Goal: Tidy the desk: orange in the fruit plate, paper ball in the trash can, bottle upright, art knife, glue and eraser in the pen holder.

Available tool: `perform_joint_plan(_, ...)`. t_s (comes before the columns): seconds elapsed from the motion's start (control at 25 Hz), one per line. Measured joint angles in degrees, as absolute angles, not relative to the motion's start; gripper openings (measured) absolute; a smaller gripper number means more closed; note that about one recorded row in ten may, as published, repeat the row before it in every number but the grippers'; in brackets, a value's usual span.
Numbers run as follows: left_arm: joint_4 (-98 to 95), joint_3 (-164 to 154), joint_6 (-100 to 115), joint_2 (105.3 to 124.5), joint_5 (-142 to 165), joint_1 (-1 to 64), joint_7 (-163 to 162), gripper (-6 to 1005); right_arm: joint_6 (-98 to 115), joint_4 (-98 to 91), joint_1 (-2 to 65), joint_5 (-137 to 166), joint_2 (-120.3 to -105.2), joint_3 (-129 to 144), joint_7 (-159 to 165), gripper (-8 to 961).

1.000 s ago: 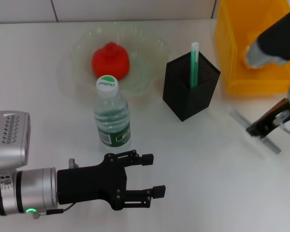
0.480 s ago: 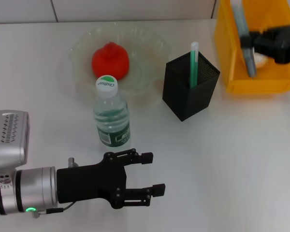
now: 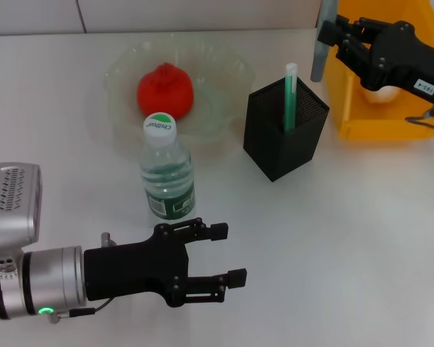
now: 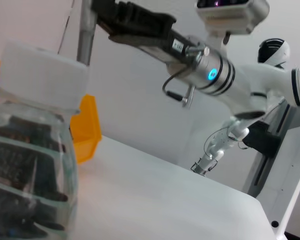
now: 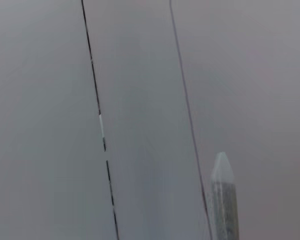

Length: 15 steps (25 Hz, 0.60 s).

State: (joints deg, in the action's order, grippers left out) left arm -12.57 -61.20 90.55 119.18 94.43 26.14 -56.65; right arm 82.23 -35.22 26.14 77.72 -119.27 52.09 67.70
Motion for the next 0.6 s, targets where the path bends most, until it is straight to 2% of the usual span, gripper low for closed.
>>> perform_joint_plan(0.4,-12.57,-61.45,90.22,119.18,94.04,26.44,-56.57,824,81.16,-31.13,27.16,77.57,-119.18,52.27,65.96,147)
perform_joint_plan(0.6,-12.57,-61.42,90.54,119.18,94.03,26.46,-56.55,824,83.9,-32.69,26.43,77.75,-118.96,52.25,68.49,328)
